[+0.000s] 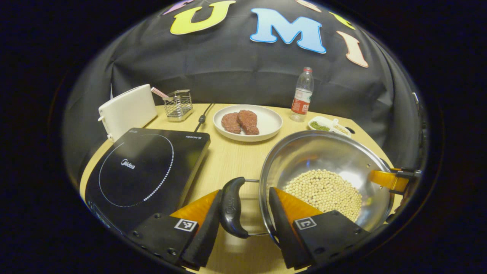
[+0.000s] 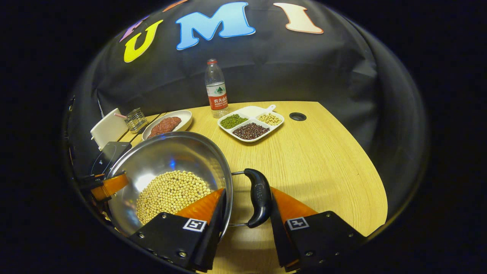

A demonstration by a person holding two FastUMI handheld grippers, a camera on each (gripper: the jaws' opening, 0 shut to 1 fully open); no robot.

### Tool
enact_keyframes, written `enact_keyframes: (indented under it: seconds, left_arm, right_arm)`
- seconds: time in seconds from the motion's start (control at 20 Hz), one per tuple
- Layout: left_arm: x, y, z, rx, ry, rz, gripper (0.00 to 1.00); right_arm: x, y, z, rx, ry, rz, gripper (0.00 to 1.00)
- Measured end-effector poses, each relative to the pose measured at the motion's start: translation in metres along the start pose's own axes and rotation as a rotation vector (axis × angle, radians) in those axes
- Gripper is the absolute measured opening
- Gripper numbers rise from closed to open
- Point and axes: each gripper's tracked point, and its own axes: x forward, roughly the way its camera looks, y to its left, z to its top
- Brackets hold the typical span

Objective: First push the handle of the pot to place it horizontally, then grasp the pot with both hands and set it on the induction cooktop.

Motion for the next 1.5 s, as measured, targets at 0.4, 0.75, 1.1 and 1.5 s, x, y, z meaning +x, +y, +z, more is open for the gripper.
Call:
enact_keyframes:
  seconds: [0.4, 0.75, 1.1, 1.5]
  left_arm:
    - [-0.003, 0.001, 0.006, 0.015, -0.011, 0.031, 0.72]
    - [-0.019, 0.012, 0.009, -0.010, -0.033, 0.009, 0.65]
    - [-0.013, 0.010, 0.001, -0.001, -0.040, -0.035, 0.71]
    - [-0.010, 0.007, -0.007, -0.039, -0.008, -0.053, 0.67]
  right_arm:
    - [-0.005, 0.002, 0.001, -0.032, 0.014, -0.027, 0.55]
    - [-0.029, 0.011, 0.008, -0.069, -0.012, -0.050, 0.55]
    - [-0.028, 0.007, -0.008, -0.032, 0.013, -0.073, 0.55]
    - [-0.026, 0.007, -0.012, -0.038, 0.037, -0.080, 0.55]
